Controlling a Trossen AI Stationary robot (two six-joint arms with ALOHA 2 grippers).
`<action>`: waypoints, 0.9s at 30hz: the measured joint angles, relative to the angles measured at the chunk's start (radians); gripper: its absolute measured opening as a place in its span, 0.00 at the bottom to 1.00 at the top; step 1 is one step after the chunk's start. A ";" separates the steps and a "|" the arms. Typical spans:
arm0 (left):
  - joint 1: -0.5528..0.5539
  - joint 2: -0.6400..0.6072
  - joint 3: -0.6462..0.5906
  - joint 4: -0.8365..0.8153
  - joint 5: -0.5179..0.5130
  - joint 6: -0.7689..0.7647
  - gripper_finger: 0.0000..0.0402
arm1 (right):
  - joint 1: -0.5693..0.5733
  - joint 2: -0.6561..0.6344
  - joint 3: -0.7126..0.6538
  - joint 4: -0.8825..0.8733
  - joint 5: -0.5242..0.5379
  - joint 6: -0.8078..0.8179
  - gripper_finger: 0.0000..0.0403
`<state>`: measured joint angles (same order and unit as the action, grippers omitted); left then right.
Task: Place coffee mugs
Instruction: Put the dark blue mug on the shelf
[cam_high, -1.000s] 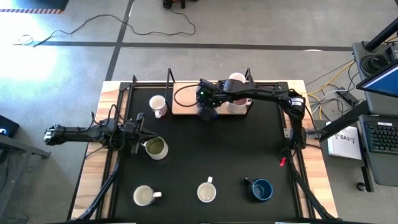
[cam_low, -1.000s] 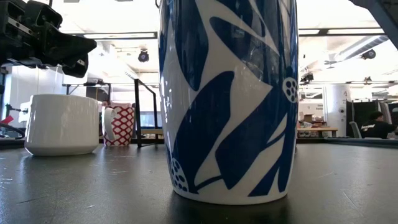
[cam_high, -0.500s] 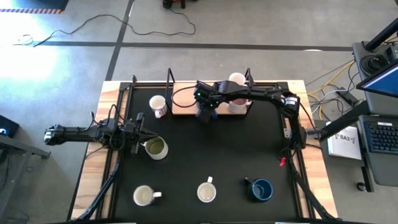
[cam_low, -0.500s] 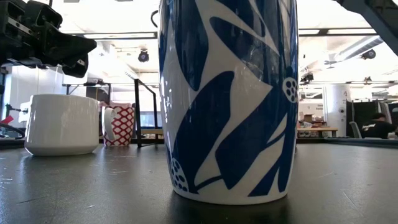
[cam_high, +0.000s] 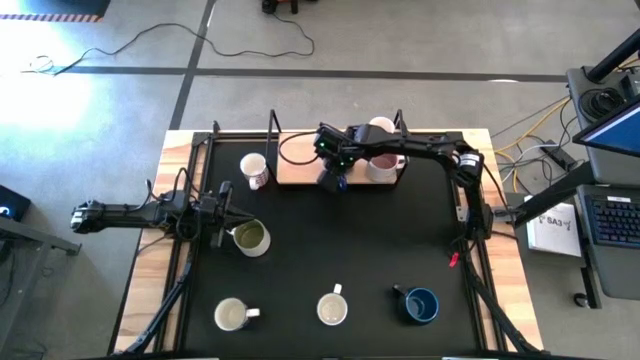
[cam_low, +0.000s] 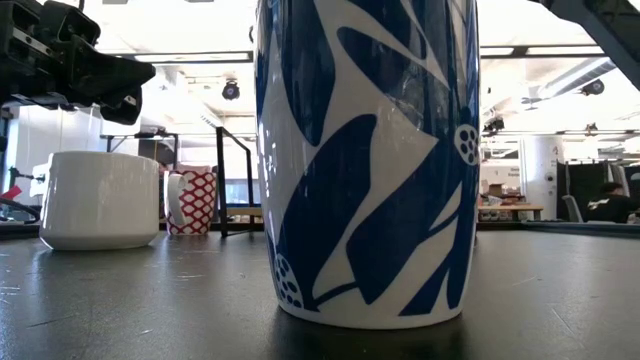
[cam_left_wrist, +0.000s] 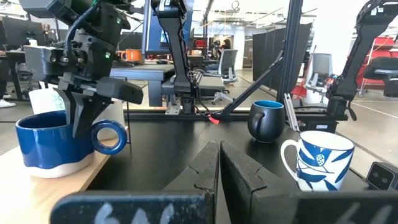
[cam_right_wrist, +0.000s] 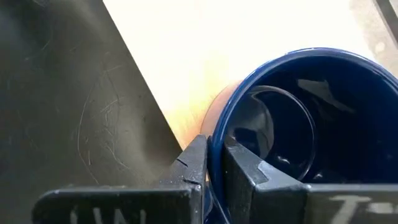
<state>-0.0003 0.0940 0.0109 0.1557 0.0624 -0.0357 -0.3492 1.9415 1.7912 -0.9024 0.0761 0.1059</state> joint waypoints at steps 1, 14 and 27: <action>0.000 0.000 0.000 0.000 0.000 0.000 0.00 | -0.003 0.000 0.000 0.000 -0.002 -0.003 0.06; 0.000 0.000 0.000 0.000 0.000 0.000 0.00 | -0.056 -0.002 0.000 -0.021 0.001 -0.179 0.06; 0.000 0.000 0.000 0.000 0.000 0.000 0.00 | -0.112 -0.004 0.001 -0.044 0.003 -0.317 0.06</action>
<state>-0.0006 0.0940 0.0109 0.1558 0.0628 -0.0357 -0.4607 1.9377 1.7920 -0.9465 0.0790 -0.2110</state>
